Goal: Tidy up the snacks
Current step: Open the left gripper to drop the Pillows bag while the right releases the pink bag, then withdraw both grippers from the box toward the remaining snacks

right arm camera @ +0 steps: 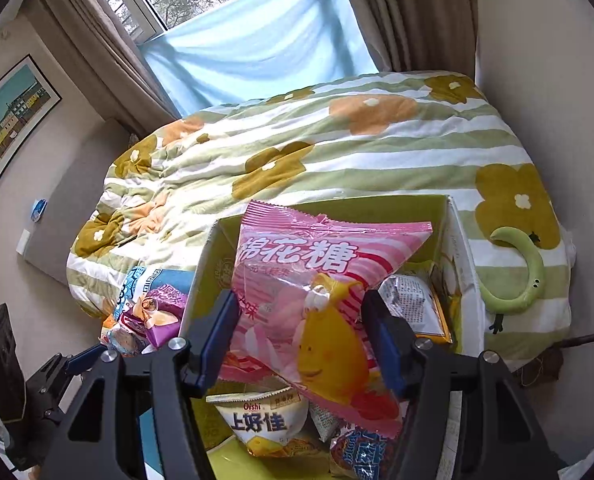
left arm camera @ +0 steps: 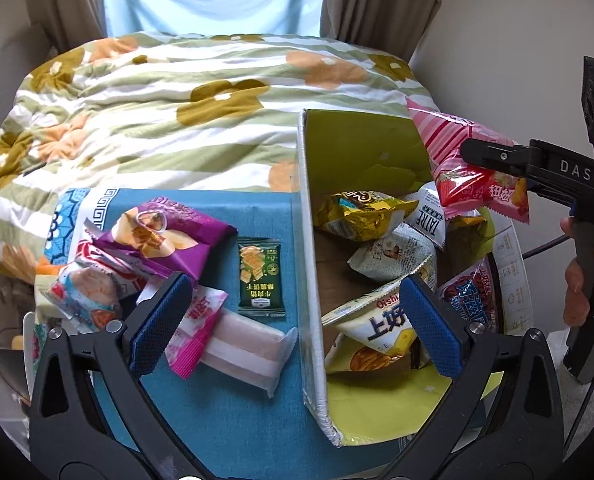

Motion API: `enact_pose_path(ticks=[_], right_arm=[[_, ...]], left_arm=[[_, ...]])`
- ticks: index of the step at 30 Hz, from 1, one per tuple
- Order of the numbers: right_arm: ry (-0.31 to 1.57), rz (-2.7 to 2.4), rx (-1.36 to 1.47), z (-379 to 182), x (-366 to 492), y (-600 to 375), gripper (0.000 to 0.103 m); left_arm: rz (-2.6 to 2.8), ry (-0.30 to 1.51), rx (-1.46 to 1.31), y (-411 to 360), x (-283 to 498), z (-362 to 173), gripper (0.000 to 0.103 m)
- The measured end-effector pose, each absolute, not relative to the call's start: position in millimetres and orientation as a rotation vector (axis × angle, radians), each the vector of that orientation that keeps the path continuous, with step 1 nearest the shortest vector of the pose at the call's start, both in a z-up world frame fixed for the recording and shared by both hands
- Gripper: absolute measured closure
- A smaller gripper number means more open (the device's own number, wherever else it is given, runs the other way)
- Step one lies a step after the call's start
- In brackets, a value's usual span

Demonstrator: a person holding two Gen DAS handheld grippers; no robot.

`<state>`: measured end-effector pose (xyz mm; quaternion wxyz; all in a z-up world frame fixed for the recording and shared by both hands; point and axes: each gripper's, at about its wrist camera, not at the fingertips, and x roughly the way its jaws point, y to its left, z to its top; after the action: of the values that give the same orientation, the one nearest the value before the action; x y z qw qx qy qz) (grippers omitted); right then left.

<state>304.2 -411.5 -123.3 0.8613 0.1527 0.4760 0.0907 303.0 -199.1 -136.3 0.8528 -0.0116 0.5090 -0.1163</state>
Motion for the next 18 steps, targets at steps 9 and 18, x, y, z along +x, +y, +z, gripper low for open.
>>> enact_pose_path(ticks=[9,18], right_arm=[[0.984,0.194,0.329,-134,315,-408,0.0],[0.961,0.211,0.271,-130,277,-403,0.0]], left_arm=[[-0.212,1.079,-0.031,-194,294,-144,0.001],[-0.204,1.048,-0.048,-197,274,-136,0.001]])
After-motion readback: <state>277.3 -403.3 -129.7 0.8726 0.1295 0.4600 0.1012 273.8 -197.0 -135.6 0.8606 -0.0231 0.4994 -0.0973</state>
